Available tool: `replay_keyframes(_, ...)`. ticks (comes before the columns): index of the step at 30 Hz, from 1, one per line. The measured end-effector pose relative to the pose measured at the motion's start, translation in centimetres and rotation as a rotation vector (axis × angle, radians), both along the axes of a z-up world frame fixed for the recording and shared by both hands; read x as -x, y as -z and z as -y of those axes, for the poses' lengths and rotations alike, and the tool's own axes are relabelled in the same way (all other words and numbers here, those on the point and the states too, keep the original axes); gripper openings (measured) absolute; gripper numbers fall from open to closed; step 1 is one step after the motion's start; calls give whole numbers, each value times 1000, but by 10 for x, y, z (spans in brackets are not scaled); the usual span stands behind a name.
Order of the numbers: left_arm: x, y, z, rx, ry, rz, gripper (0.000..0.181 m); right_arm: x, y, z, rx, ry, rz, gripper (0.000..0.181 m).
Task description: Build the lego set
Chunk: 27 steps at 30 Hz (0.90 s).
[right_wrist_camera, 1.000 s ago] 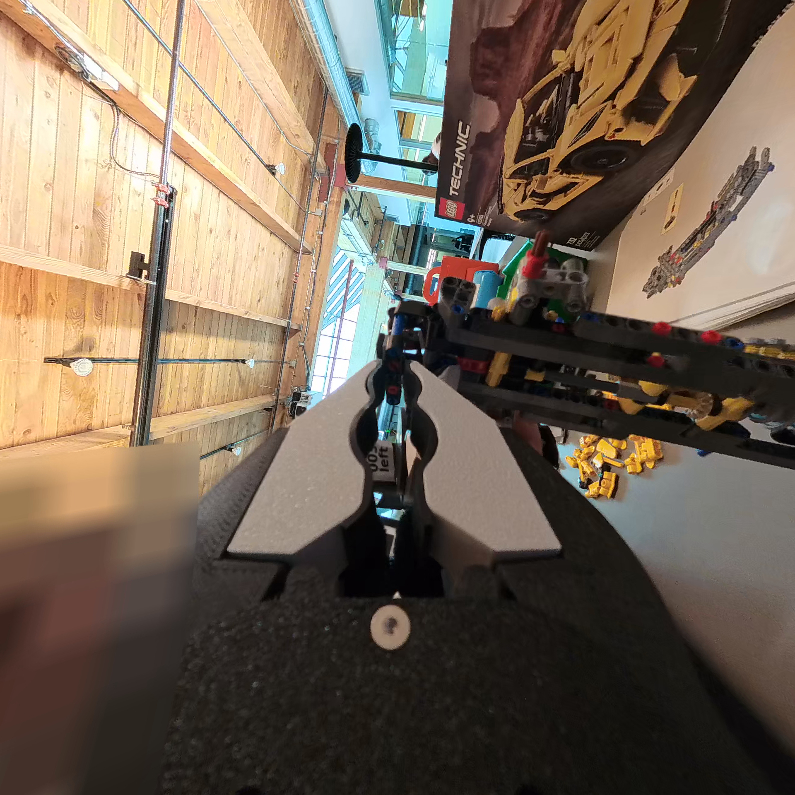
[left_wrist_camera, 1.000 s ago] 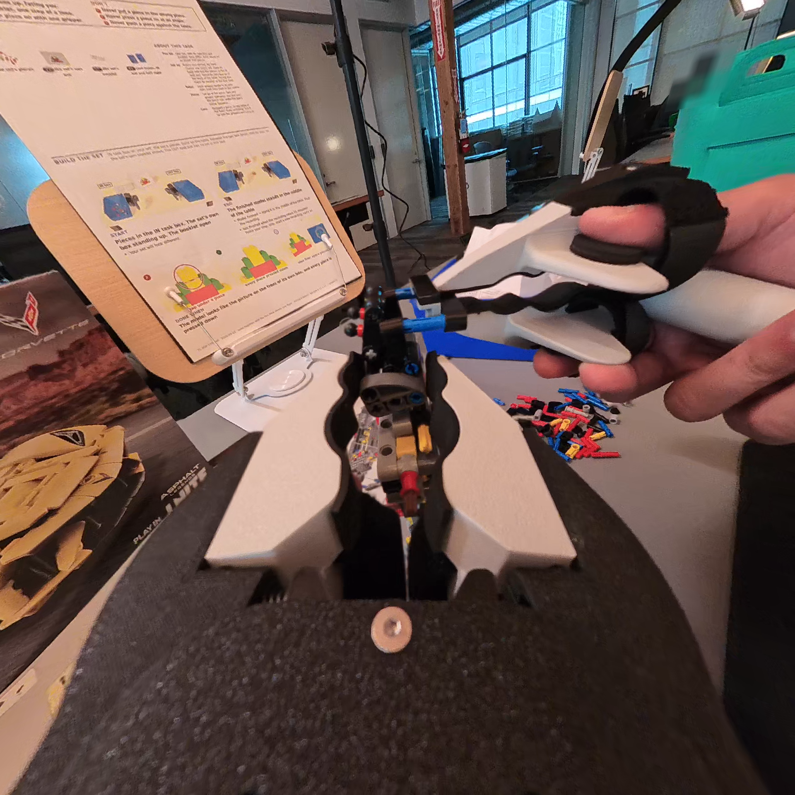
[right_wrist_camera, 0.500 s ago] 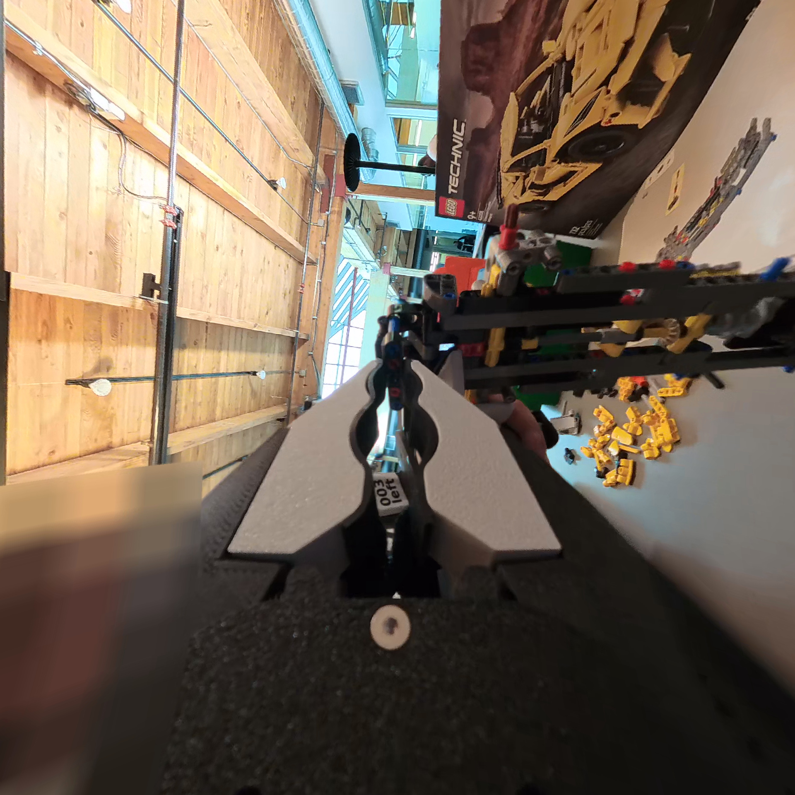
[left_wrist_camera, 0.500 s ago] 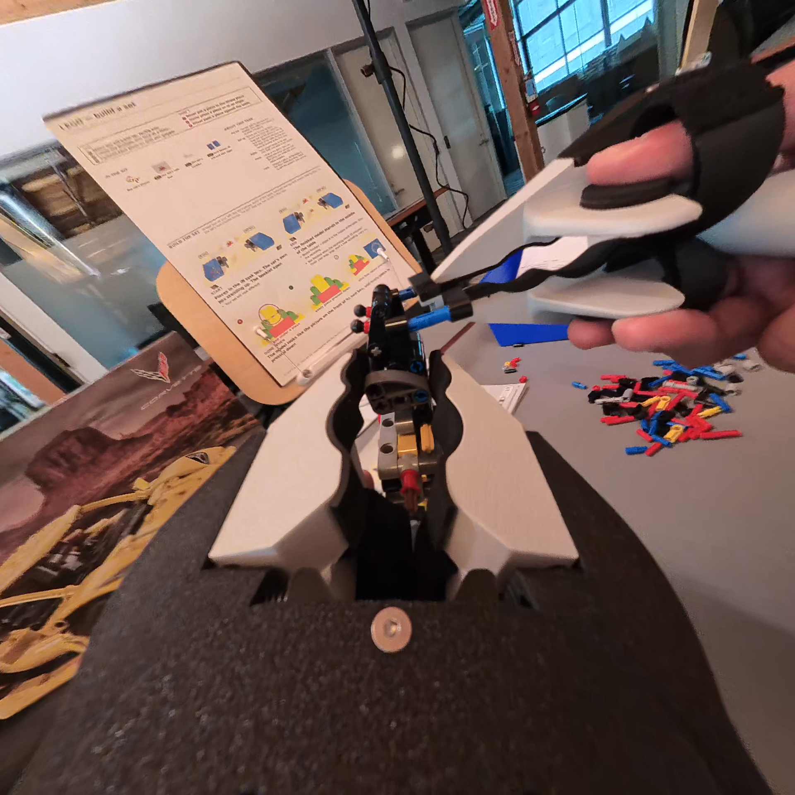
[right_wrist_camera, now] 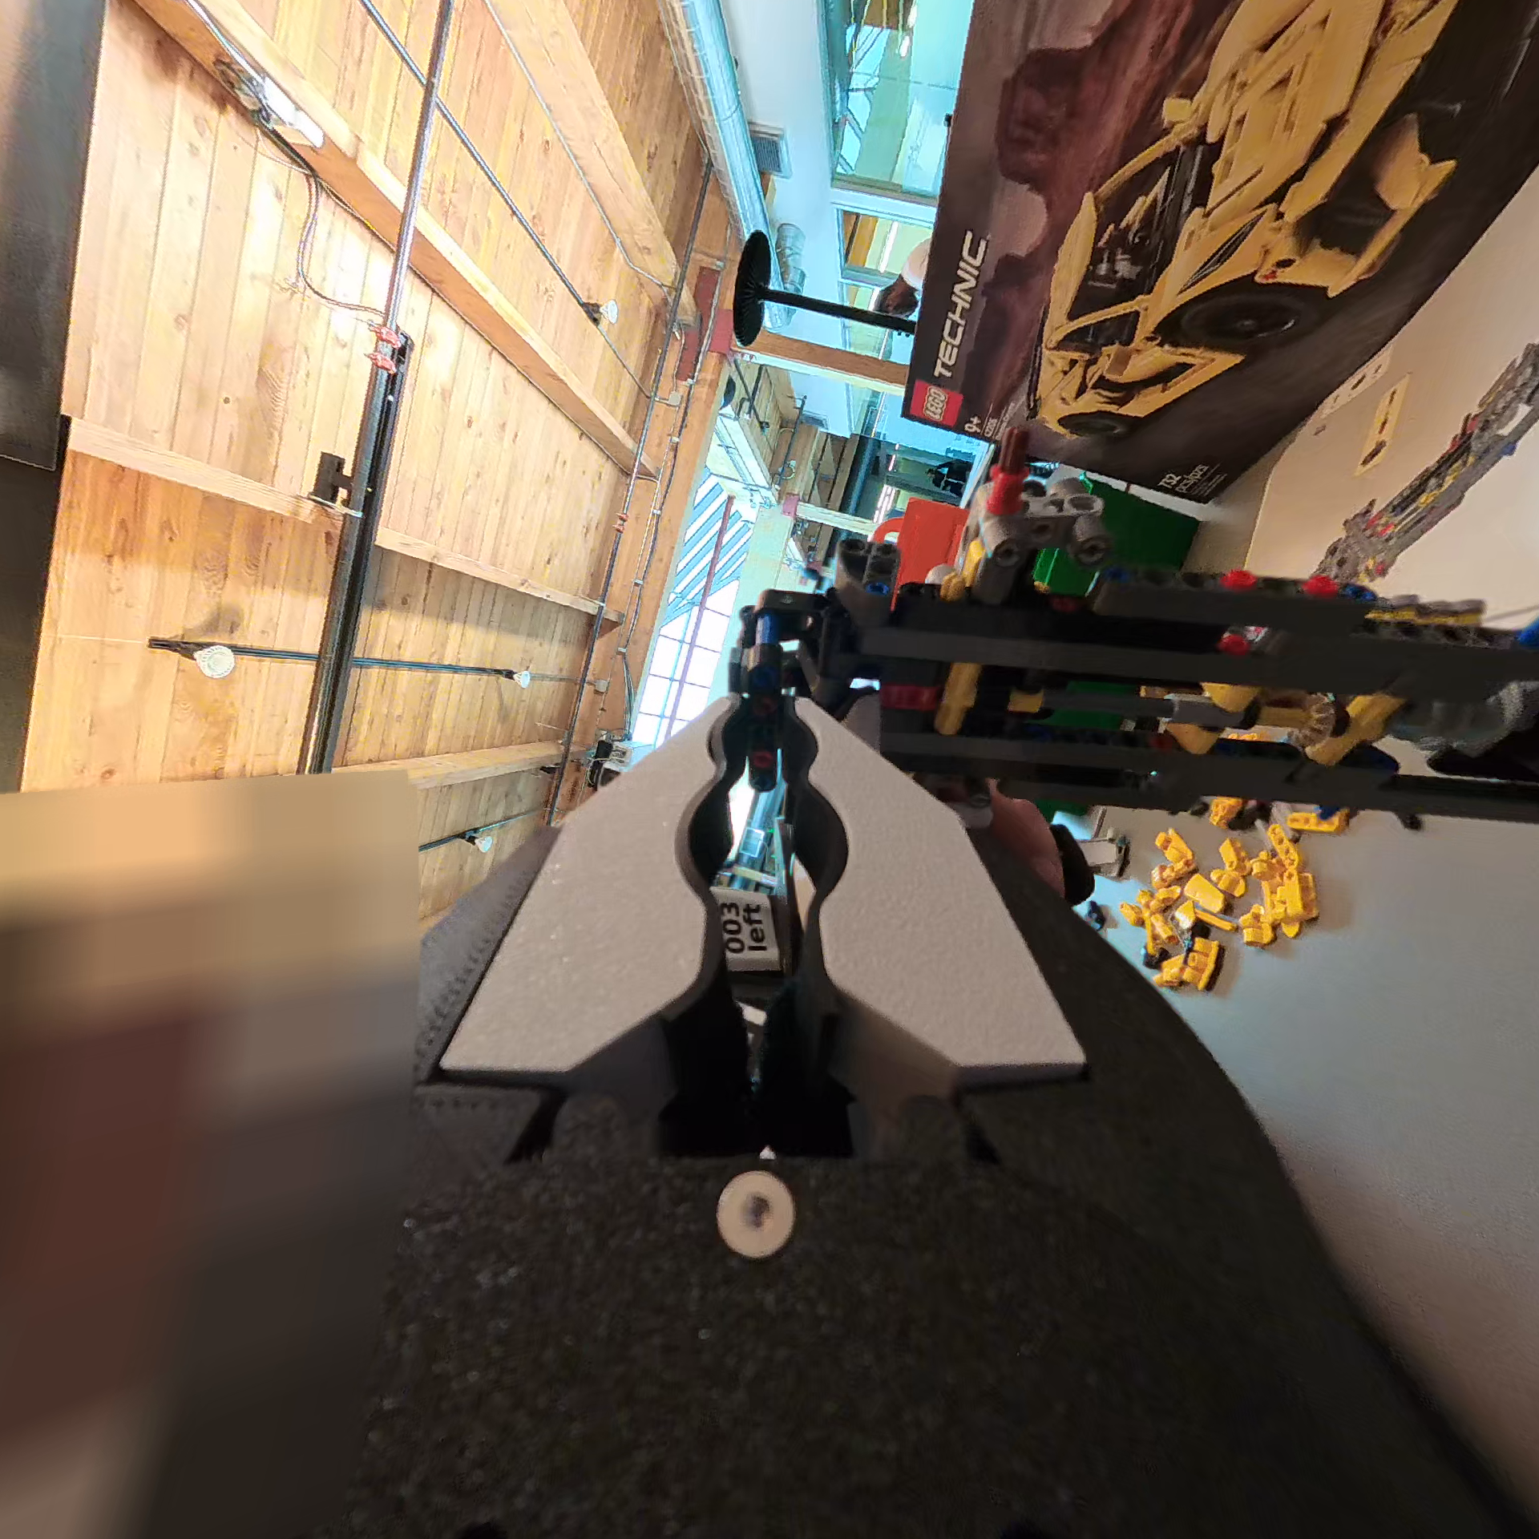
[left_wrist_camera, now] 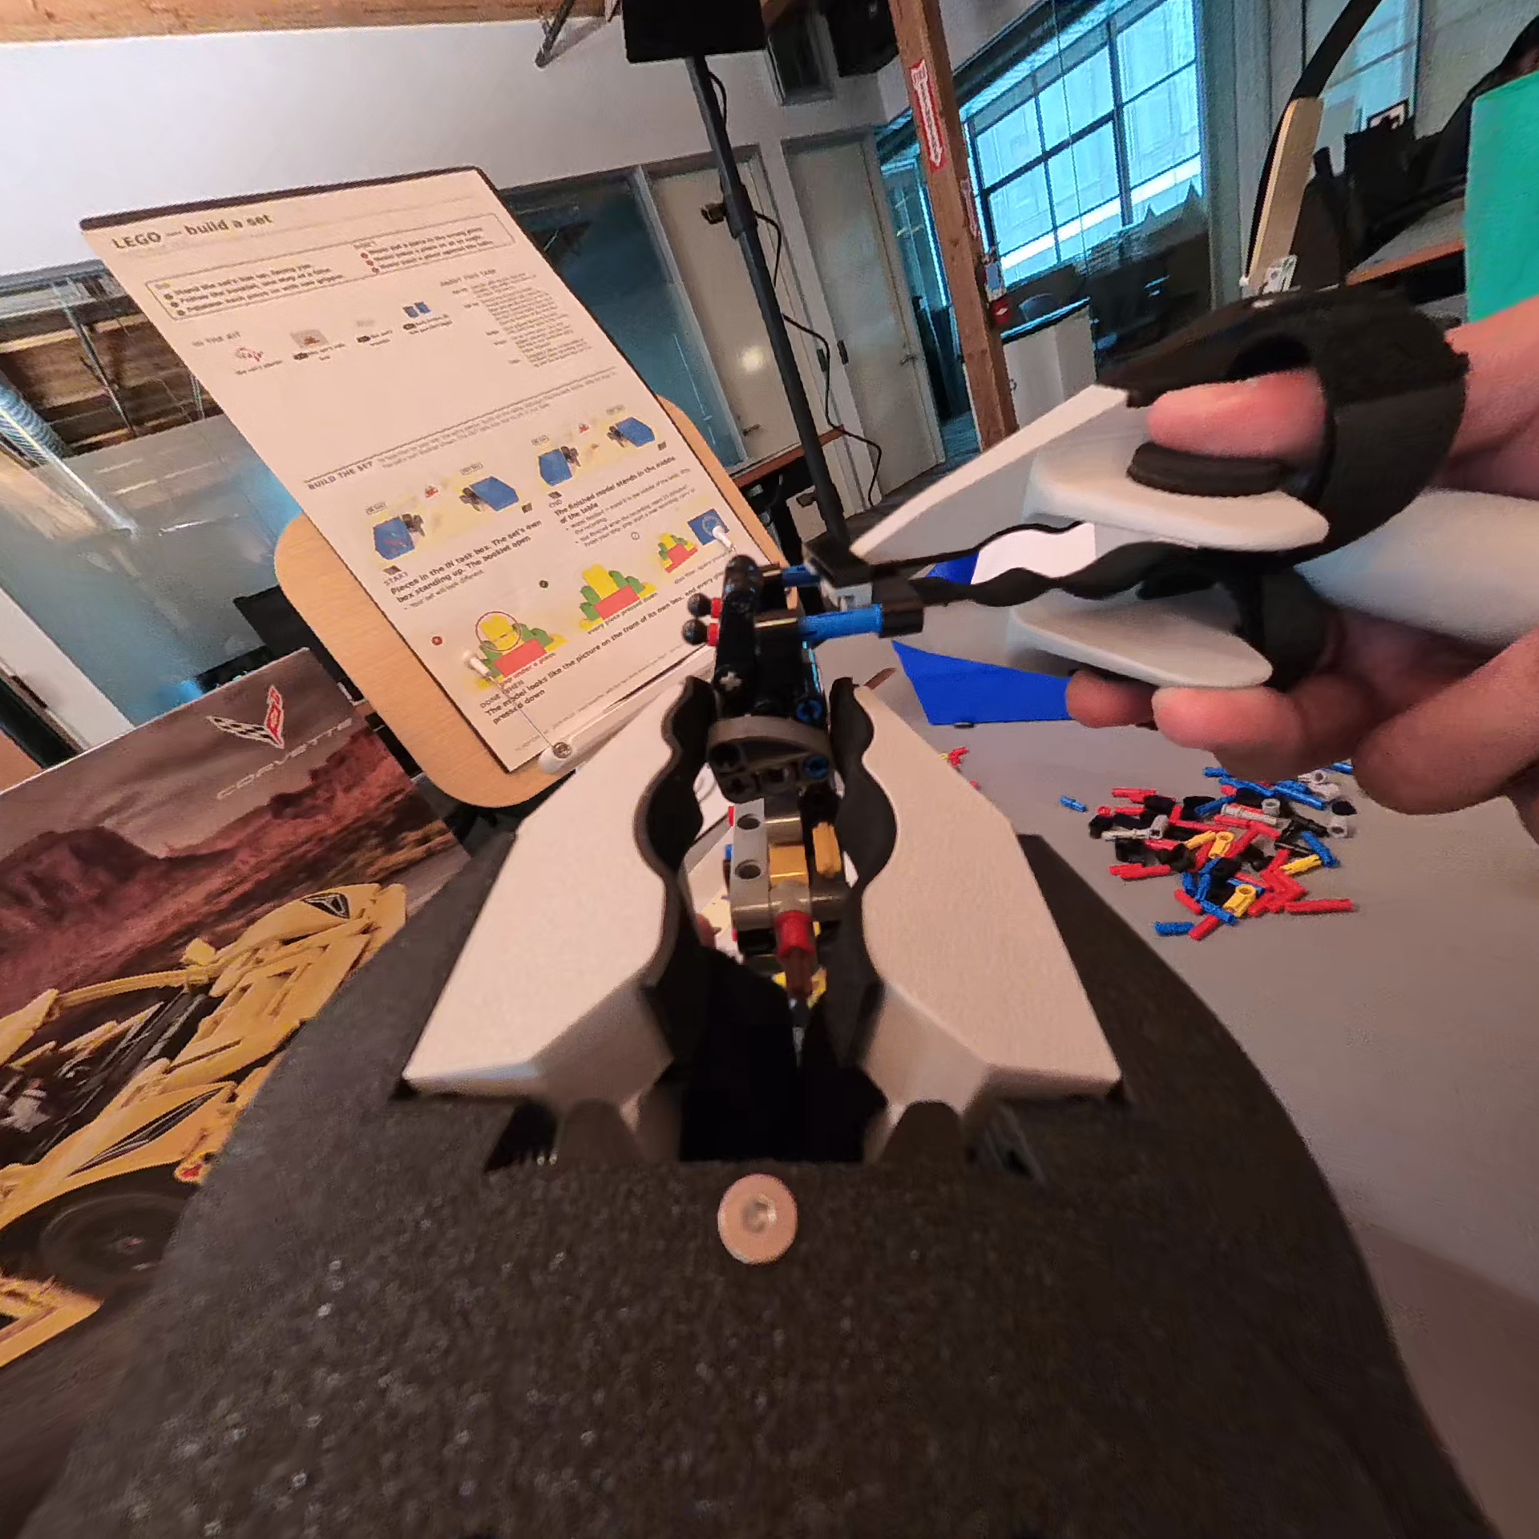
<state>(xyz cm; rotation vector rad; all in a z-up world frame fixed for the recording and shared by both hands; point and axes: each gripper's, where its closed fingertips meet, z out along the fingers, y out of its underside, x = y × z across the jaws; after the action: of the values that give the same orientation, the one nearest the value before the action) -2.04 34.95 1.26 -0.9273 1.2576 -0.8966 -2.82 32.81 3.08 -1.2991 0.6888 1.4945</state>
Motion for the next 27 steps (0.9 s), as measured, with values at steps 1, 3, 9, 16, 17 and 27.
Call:
replay_keyframes(1, 1, 0, 0, -8, -3, 0, 27, 0, 1, 0, 2, -3, 7, 6)
replay_keyframes(3, 0, 3, 0, -19, -12, -5, 27, -1, 3, 0, 19, -6, 26, 5)
replay_keyframes(9, 3, 2, 2, -9, -18, 23, 27, 2, 2, 0, 15, -14, 135, 6)
replay_keyframes(16, 1, 4, 3, -15, -27, 12, 27, 1, 5, 0, 19, -59, -33, 6)
replay_keyframes(17, 0, 5, 2, -15, -29, 5, 27, -1, 5, -1, 23, -35, 0, 6)
replay_keyframes(27, -2, 10, -1, -122, -109, -16, 27, -1, 1, -2, 2, -24, -76, 9)
